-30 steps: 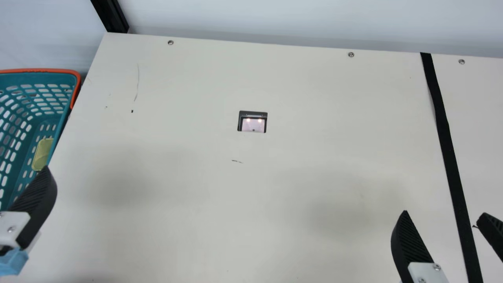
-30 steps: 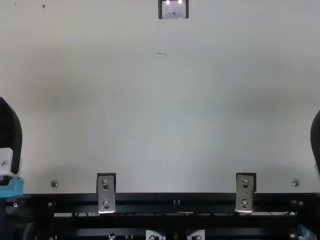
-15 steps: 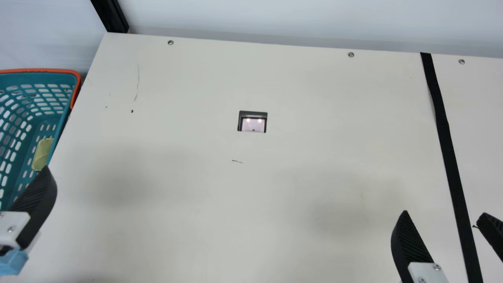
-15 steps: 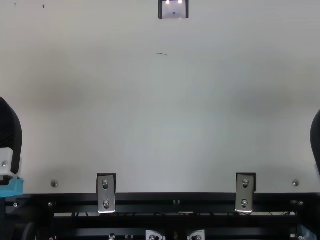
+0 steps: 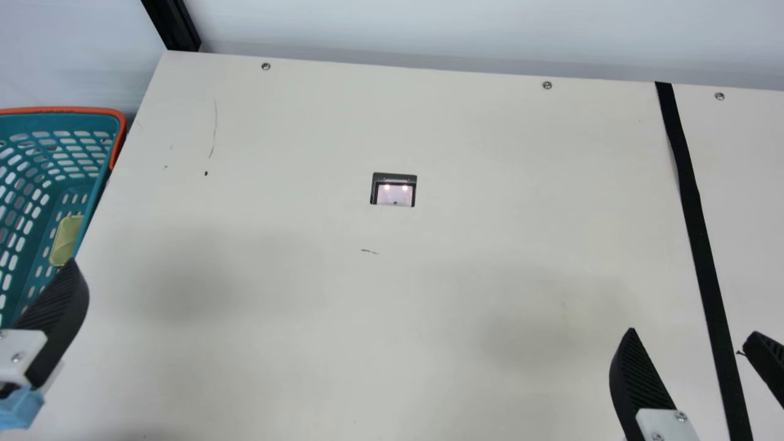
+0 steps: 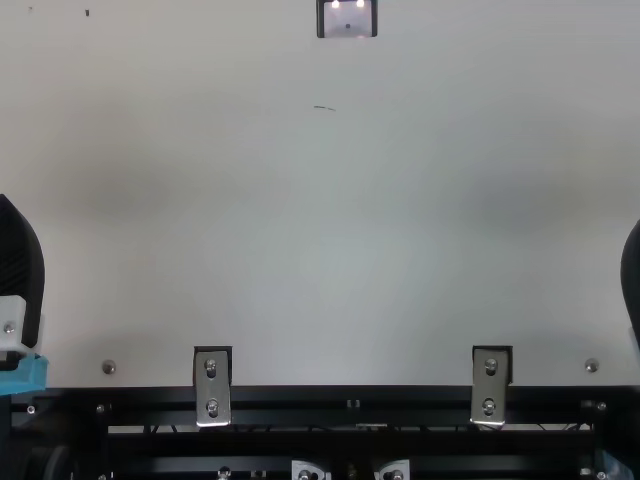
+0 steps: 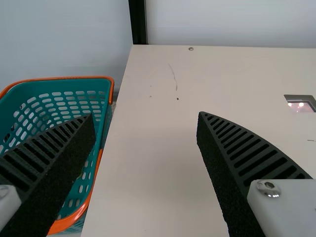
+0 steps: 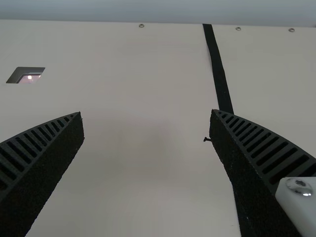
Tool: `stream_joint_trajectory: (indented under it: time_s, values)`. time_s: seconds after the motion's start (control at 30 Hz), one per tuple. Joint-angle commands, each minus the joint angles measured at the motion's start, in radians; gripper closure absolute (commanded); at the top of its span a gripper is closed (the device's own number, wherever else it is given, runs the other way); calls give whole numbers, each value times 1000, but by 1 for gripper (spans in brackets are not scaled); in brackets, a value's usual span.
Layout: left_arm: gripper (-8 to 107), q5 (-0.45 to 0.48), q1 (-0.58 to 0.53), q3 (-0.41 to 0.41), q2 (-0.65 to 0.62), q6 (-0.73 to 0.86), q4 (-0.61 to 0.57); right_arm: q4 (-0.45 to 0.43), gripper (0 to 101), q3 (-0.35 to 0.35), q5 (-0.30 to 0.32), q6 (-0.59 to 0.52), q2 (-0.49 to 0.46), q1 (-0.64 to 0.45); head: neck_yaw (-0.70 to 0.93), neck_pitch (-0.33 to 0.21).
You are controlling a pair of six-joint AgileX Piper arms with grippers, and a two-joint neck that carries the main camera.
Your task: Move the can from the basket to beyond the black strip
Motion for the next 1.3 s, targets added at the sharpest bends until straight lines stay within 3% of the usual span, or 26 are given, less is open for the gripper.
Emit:
stream_joint_trajectory:
  time_s: [0.0, 0.3, 0.73, 1.27]
  values:
    - [9, 0, 0, 0, 0, 0, 0, 0, 0, 0, 0, 0, 0, 0, 7, -4]
    - [9, 0, 0, 0, 0, 0, 0, 0, 0, 0, 0, 0, 0, 0, 33, -2]
    - [9, 0, 0, 0, 0, 0, 0, 0, 0, 0, 0, 0, 0, 0, 194, -11]
    - [9, 0, 0, 0, 0, 0, 0, 0, 0, 0, 0, 0, 0, 0, 341, -70]
